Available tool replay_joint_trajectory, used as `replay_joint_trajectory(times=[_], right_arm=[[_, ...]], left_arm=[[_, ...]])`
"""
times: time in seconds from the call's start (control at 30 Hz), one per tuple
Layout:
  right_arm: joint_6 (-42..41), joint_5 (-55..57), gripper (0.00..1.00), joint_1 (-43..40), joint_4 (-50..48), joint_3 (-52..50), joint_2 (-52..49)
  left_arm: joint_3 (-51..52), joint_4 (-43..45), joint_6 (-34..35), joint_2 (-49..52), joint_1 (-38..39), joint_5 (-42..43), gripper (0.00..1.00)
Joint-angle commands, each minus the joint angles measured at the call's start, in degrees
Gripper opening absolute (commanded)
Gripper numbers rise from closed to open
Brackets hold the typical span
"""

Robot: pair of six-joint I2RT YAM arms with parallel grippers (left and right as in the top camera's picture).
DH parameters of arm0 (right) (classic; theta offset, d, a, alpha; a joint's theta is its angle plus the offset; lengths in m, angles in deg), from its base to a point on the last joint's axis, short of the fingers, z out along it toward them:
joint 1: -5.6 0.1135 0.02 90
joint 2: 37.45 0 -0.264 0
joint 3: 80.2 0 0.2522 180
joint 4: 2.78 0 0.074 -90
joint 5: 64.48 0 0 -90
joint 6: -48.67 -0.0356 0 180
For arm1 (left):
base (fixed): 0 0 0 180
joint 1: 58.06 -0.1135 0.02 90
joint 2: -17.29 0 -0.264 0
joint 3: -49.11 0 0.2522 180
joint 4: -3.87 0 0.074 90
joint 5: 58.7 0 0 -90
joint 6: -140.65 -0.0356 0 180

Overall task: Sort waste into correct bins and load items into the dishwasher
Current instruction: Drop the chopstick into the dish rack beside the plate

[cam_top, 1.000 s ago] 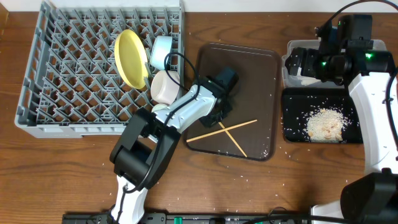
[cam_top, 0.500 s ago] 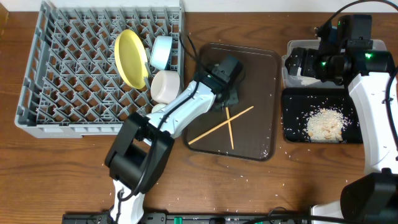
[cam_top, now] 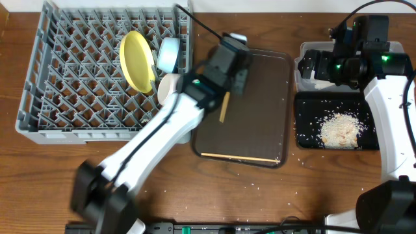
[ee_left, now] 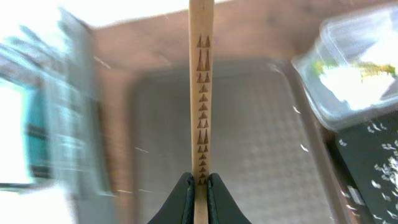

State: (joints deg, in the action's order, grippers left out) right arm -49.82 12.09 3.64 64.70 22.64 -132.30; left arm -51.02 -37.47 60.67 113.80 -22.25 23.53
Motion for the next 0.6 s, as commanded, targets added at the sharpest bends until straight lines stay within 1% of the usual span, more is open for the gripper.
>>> replay_joint_trajectory(times=[0.0,0.17,0.27,0.37,0.57], right_arm=[[0.44,0.11,0.99,0.11,-0.11,-0.07,1.18],[0.44,0.11,0.99,0.11,-0.11,-0.07,1.18],[0.44,0.11,0.99,0.11,-0.11,-0.07,1.18],[0.44,0.11,0.99,0.11,-0.11,-0.07,1.18],[0.44,0.11,0.99,0.09,-0.11,-0.07,1.18]], left_arm=[[-2.05,-2.62,-9.57,-6.82,-2.67,-12.59,0.07],[-2.03,-5.57,-14.75,-9.09,-7.65,-18.34,0.07],[-1.57,-6.47,-16.68,-7.65,-11.56,-18.64,0.07],[-1.11,-6.47,-16.50,-4.92,-15.43,-18.64,0.07],[-1.11,-6.27,-11.39,1.62,-21.33,-18.62,0.08]])
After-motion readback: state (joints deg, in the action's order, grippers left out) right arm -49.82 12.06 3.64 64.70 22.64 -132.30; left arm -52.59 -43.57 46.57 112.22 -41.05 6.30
